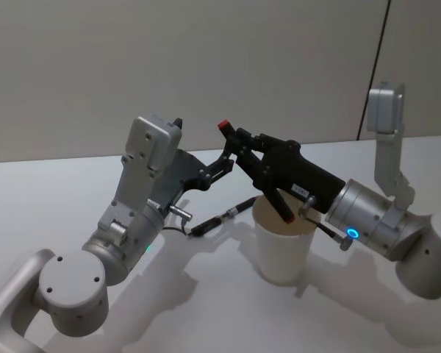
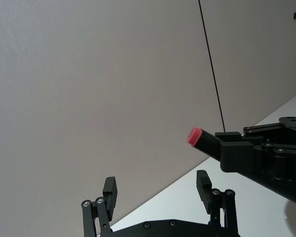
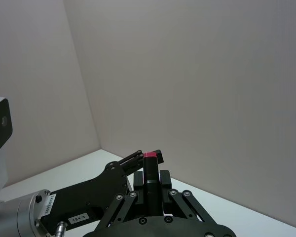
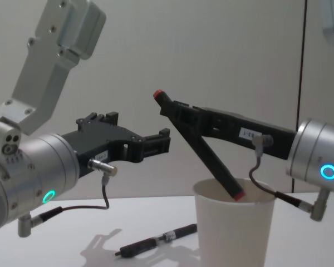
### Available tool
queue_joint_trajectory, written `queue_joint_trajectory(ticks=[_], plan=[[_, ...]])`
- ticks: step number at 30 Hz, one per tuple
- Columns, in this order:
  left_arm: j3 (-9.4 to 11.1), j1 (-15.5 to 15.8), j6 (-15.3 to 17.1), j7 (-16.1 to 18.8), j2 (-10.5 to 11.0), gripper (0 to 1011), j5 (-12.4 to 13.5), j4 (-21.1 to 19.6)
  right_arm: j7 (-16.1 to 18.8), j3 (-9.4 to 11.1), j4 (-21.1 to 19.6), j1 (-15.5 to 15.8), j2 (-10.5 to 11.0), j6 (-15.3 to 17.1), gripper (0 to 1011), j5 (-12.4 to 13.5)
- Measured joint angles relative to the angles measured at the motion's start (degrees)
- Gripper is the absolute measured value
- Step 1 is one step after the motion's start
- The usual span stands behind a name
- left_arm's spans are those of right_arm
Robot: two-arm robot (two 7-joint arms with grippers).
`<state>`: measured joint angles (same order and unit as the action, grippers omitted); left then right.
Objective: Place the pen into the pen holder.
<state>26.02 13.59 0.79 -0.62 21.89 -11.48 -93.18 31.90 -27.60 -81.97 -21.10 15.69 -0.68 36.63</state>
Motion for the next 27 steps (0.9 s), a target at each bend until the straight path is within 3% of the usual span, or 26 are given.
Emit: queue_joint_trajectory(ticks=[27], plan=[[0.0, 0.0, 0.0, 0.0, 0.0, 1001, 0.0, 0.0, -0.09, -0.1, 0.26, -0.05, -0.13, -0.17, 187, 0.02]])
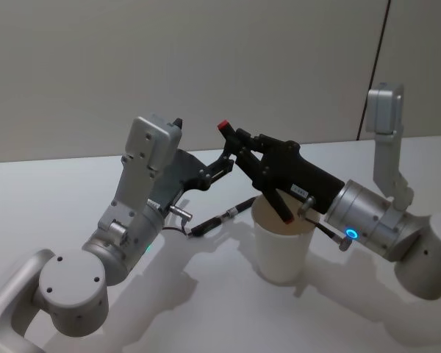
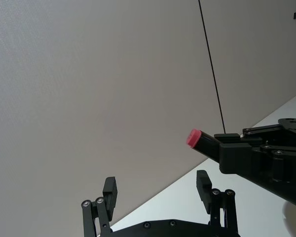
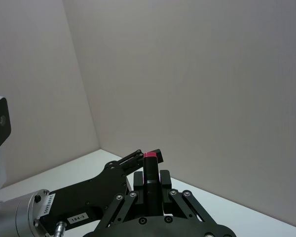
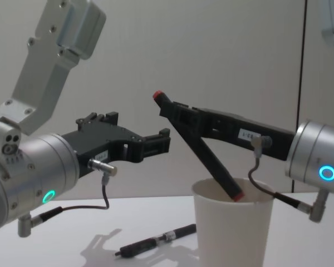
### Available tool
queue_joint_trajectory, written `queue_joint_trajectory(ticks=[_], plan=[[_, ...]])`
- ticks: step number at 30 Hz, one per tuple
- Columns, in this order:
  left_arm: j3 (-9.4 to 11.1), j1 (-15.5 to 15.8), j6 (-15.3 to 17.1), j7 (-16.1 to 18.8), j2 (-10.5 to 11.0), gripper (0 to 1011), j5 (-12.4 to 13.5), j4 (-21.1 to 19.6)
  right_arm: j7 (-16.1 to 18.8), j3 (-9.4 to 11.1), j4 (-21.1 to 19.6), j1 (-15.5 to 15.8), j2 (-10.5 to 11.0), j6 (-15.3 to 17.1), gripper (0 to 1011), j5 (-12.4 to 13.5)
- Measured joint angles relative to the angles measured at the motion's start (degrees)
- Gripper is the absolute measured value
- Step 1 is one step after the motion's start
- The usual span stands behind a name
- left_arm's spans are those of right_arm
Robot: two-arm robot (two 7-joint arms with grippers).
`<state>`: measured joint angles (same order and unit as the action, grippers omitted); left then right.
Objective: Place the pen into the pen holder.
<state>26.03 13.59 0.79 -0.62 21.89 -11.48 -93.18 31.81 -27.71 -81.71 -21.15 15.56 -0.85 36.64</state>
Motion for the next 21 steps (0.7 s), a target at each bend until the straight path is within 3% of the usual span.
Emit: queue_joint_trajectory(ticks=[21], plan=[[0.0, 0.0, 0.0, -0.01, 0.0, 1001, 0.0, 0.0, -0.78, -1.05, -3.19, 3.73, 2.15, -3.73, 187, -2.37]])
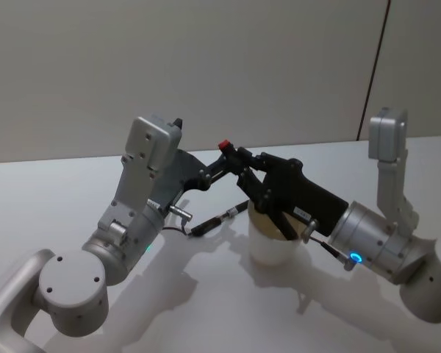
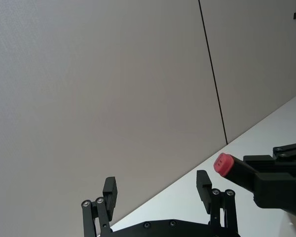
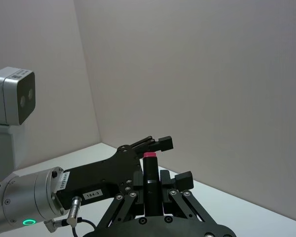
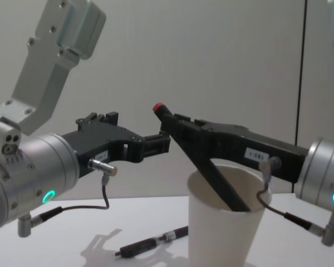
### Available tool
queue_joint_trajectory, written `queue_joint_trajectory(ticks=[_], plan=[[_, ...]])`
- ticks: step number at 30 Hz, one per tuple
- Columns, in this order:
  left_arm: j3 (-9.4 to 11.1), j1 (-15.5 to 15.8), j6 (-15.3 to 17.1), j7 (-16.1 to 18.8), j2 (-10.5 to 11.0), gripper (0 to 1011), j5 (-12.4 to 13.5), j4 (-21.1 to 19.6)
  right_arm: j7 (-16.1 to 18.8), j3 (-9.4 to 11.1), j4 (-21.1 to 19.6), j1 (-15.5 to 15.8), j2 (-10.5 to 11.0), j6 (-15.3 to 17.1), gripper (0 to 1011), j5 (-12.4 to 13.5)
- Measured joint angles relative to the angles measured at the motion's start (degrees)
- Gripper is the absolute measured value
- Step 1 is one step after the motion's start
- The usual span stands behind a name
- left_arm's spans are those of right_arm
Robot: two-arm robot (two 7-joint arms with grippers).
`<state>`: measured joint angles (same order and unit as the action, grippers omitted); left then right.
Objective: Place the pen into the pen holder.
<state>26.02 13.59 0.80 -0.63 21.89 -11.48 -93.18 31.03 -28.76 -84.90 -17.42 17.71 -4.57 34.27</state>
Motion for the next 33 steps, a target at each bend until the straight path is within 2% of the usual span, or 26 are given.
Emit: queue_joint_trajectory(ticks=[9, 19, 25, 28, 33], plan=[[0.0, 0.0, 0.0, 0.0, 0.0, 1001, 0.0, 0.0, -0.21, -0.2, -0.6, 0.75, 0.42, -0.78, 187, -0.36], [0.0, 0.0, 0.0, 0.0, 0.0, 1001, 0.0, 0.0, -0.3, -0.31, -0.94, 1.19, 0.66, -1.23, 457, -0.56], [0.0, 0.0, 0.0, 0.0, 0.0, 1001, 0.0, 0.0, -0.34, -0.35, -1.06, 1.33, 0.74, -1.39, 689, -0.62], [0.0, 0.0, 0.0, 0.0, 0.0, 1001, 0.0, 0.0, -0.35, -0.38, -1.1, 1.38, 0.76, -1.44, 746, -0.63], [0.0, 0.0, 0.0, 0.0, 0.0, 1001, 0.0, 0.0, -0.36, -0.38, -1.18, 1.41, 0.79, -1.47, 898, -0.68]])
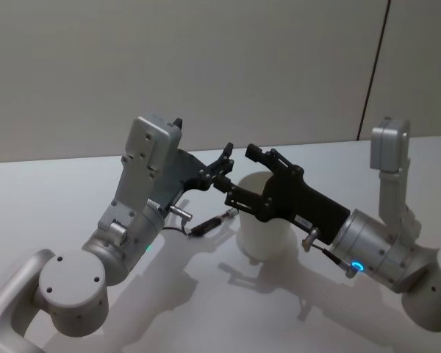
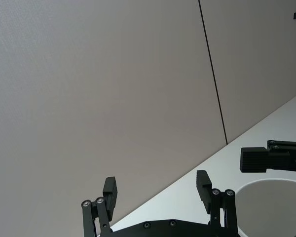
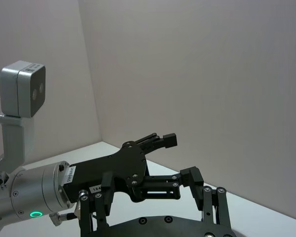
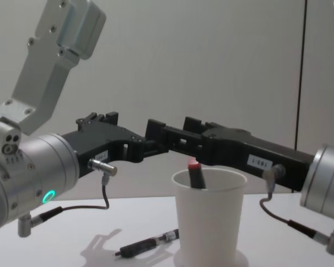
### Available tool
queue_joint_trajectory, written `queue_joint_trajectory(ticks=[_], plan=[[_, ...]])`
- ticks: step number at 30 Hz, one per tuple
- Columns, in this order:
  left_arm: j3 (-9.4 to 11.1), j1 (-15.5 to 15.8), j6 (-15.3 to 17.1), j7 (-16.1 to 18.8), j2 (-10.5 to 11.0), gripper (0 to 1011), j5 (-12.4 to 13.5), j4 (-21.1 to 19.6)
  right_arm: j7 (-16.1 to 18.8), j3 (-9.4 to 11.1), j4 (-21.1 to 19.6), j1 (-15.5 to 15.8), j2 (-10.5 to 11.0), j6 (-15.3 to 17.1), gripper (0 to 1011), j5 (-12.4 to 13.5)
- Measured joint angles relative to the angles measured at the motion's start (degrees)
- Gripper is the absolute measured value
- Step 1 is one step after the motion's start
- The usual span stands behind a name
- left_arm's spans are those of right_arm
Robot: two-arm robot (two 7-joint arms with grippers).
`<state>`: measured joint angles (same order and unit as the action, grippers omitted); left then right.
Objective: Place the pen into the pen holder.
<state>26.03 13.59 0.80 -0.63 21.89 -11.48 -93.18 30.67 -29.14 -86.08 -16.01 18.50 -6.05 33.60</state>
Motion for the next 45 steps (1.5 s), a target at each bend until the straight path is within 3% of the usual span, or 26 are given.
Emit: queue_joint_trajectory(ticks=[5, 16, 26, 35, 45], plan=[[0.0, 0.0, 0.0, 0.0, 0.0, 1001, 0.0, 0.0, -0.07, 0.22, -0.67, -0.08, 0.15, 0.01, 1001, -0.07], [0.0, 0.0, 0.0, 0.0, 0.0, 1001, 0.0, 0.0, -2.2, 2.4, -5.8, -0.16, 2.62, -0.39, 1001, -0.74], [0.0, 0.0, 0.0, 0.0, 0.0, 1001, 0.0, 0.0, -7.19, 6.28, -12.79, 0.66, 7.63, -0.84, 1002, -1.38], [0.0, 0.0, 0.0, 0.0, 0.0, 1001, 0.0, 0.0, -13.03, 11.03, -18.92, 1.36, 13.59, -1.36, 1001, -1.65], [0.0, 0.0, 0.0, 0.0, 0.0, 1001, 0.0, 0.0, -16.04, 13.81, -22.18, 1.79, 17.07, -1.59, 1001, -1.51]])
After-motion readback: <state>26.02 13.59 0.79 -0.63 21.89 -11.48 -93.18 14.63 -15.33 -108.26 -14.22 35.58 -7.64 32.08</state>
